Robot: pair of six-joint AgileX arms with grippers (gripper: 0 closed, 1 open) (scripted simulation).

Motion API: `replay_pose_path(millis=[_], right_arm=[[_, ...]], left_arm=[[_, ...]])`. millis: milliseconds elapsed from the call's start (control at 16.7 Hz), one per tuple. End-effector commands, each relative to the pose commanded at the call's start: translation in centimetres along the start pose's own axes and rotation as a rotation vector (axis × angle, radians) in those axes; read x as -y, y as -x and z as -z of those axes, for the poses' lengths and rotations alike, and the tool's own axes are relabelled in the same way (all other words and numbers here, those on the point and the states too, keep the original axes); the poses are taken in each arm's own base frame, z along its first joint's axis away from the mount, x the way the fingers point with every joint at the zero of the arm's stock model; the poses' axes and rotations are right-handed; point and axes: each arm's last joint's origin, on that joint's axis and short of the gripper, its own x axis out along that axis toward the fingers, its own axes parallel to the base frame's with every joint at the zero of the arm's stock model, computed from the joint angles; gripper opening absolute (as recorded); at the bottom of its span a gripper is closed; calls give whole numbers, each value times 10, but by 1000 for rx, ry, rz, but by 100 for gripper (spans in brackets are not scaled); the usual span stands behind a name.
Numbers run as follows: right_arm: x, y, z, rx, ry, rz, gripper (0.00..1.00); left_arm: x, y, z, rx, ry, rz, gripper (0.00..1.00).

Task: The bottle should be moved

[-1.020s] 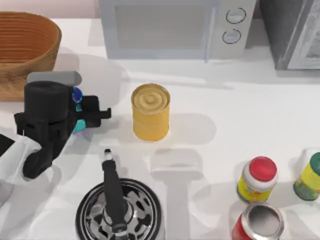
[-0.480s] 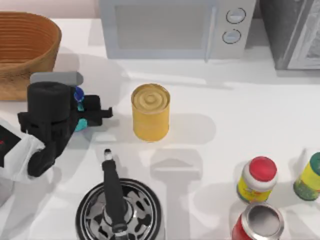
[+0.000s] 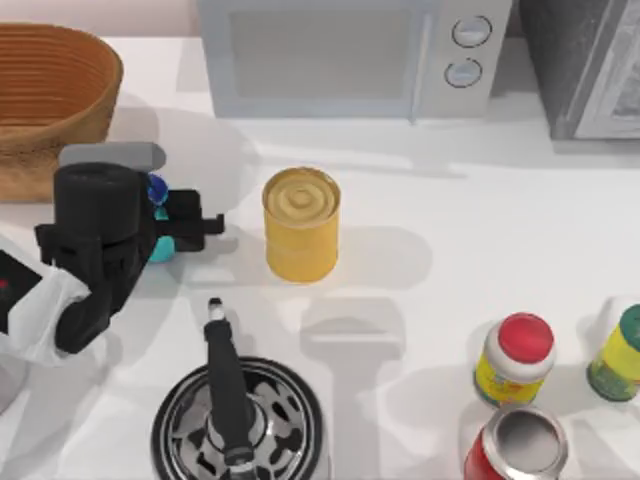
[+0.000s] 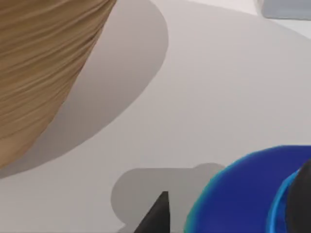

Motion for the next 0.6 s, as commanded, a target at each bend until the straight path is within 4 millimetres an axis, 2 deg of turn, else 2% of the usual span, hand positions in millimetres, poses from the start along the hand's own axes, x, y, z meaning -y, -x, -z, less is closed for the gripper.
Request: replay_pose_path(millis=[240, 600], right_arm=[[0, 0, 0, 0, 0, 0, 100], [0, 0, 0, 0, 0, 0, 100]], left_arm=[[0, 0, 0, 0, 0, 0, 98], [0, 0, 0, 0, 0, 0, 100]])
